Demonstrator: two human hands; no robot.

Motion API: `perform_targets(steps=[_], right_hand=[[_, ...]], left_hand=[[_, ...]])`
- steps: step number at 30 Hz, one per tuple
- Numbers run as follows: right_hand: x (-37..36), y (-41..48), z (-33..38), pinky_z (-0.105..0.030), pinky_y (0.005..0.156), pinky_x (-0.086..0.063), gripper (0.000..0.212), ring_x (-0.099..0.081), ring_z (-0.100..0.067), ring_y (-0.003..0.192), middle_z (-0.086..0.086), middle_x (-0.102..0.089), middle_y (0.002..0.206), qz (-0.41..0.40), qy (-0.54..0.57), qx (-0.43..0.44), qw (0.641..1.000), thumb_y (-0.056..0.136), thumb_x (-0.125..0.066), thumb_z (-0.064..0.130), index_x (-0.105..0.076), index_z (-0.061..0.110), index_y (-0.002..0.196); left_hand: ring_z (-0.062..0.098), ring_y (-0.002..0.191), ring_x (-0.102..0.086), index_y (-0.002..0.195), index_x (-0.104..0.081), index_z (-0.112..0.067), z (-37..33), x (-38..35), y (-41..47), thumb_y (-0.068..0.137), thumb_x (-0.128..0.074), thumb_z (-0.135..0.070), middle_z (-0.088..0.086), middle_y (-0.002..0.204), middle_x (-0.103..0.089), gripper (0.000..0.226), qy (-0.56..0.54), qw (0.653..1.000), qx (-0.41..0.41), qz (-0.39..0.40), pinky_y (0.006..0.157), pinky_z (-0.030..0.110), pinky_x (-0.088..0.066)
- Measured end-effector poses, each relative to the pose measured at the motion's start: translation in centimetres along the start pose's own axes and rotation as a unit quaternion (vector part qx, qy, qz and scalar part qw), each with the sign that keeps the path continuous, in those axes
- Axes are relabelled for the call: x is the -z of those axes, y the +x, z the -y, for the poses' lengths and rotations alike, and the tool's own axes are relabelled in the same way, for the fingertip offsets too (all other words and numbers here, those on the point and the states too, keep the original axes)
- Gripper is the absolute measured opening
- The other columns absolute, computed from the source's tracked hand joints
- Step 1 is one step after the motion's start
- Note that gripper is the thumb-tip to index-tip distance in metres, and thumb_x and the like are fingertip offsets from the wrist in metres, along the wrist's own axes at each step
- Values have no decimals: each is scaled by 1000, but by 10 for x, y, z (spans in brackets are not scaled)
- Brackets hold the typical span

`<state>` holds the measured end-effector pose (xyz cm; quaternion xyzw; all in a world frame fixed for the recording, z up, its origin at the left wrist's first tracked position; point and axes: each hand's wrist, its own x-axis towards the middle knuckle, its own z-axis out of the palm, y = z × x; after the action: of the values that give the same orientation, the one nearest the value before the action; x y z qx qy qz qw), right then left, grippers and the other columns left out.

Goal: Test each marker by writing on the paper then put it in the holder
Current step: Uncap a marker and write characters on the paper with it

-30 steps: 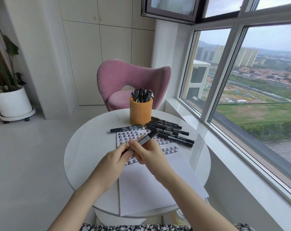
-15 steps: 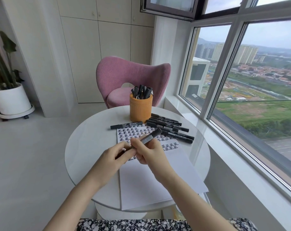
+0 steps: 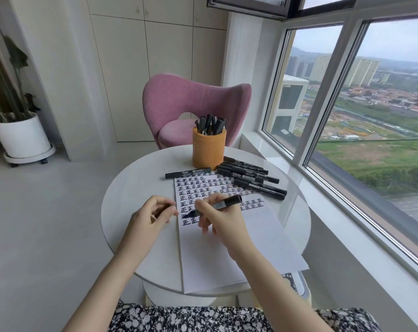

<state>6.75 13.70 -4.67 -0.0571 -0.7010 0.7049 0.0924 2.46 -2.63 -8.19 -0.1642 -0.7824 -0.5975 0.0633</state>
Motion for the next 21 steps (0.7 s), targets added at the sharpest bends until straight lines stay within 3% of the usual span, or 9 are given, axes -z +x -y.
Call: perform_targets(steps=[7,12,21], right_hand=[[-9,7,-9,-24,45,-27,45,-33,-14,39,-1,-36,43,-48,-51,52,996,82,-70,19,-38,14,51],[-11,6,-15,-24,49,-27,26,-30,-11,51,0,-35,53,-101,-99,58,988,78,-62,8,-41,13,62],[-13,4,-19,-22,48,-27,28,-31,-10,52,1,-37,55,-101,-118,61,986,78,-62,8,-40,15,62]], left_hand=[[1,67,-61,90,-61,-23,-1,-1,-2,91,-57,-16,-10,81,-73,8,11,1000,8,16,68,9,-44],[-2,67,-63,92,-61,-12,-4,-3,-4,91,-57,-13,2,75,-73,5,15,999,10,29,67,7,-43],[-1,70,-66,92,-62,-9,-3,-3,-4,91,-57,-15,2,77,-73,7,16,999,21,29,71,9,-46]])
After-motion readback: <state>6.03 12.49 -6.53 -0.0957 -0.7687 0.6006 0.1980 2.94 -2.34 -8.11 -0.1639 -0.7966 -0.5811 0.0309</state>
